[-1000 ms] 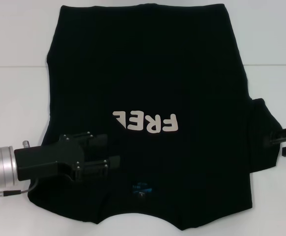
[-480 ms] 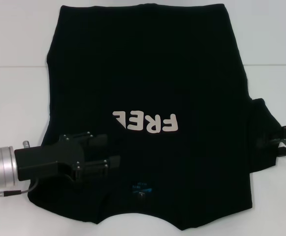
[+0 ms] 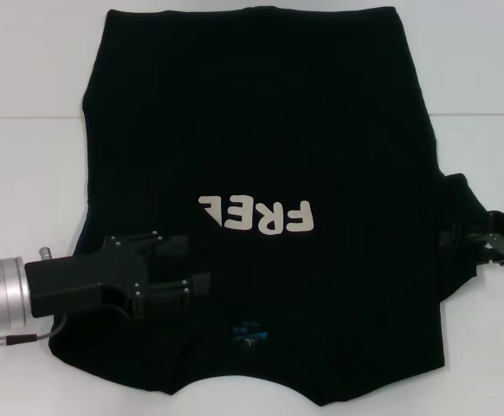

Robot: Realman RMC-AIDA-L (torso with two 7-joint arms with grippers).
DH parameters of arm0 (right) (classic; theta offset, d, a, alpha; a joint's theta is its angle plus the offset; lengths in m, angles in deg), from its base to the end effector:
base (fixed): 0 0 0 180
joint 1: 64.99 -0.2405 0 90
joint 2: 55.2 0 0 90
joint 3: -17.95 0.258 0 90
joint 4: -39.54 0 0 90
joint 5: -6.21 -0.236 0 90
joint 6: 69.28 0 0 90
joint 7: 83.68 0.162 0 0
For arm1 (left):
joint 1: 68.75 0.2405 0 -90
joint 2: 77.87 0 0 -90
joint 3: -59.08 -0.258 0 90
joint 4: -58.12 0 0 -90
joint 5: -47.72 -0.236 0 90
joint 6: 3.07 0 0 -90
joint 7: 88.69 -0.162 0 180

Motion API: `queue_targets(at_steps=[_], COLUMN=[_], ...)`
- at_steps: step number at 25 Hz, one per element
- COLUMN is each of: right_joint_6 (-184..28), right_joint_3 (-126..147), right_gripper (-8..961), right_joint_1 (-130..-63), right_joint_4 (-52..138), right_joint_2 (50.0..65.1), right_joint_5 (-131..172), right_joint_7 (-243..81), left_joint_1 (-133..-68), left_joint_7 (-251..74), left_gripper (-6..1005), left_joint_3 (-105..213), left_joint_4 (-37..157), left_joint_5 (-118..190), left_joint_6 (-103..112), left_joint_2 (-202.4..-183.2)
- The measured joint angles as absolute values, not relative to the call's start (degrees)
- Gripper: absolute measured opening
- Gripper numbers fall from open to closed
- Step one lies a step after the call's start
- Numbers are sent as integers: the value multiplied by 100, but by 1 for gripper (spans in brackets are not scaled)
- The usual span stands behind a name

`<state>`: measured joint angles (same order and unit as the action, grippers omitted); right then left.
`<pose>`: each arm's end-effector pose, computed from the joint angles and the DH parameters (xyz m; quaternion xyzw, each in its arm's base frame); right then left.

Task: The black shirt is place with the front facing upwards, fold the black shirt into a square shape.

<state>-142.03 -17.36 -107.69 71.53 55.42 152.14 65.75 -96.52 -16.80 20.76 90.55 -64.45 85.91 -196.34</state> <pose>0.3214 0.4257 0.0259 -0.6991 0.6858 0.0618 0.1928 -0.2922 0.3405 -0.0232 -0.9306 -0.2113 -0.2611 0.1454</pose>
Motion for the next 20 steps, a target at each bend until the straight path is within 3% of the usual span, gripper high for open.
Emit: queue_targets(at_steps=[13,18,20], right_joint_6=[-14159,-14192,-14195], right_joint_3=[-1823,-1854,-1874], right_gripper=[724,526,527], right_joint_1=[-10770,-10758,-10734], right_joint_4=[7144,7136,7130], right_joint_2=[5547,5544,5543], right_joint_5=[15217,15220,15220], right_joint_7=[6566,6572,6578], left_joint_1=[-9690,-9694,-9696], left_joint_7=[-1680,-1680,-1680], left_gripper=[733,732,733], left_joint_3=[2076,2076,2076], left_joint_4=[9056,9063,9064], left_joint_5=[-6442,-6442,-6442], left_joint_6=[8573,8564,8560], left_joint_2=[-19634,-19634,-19634])
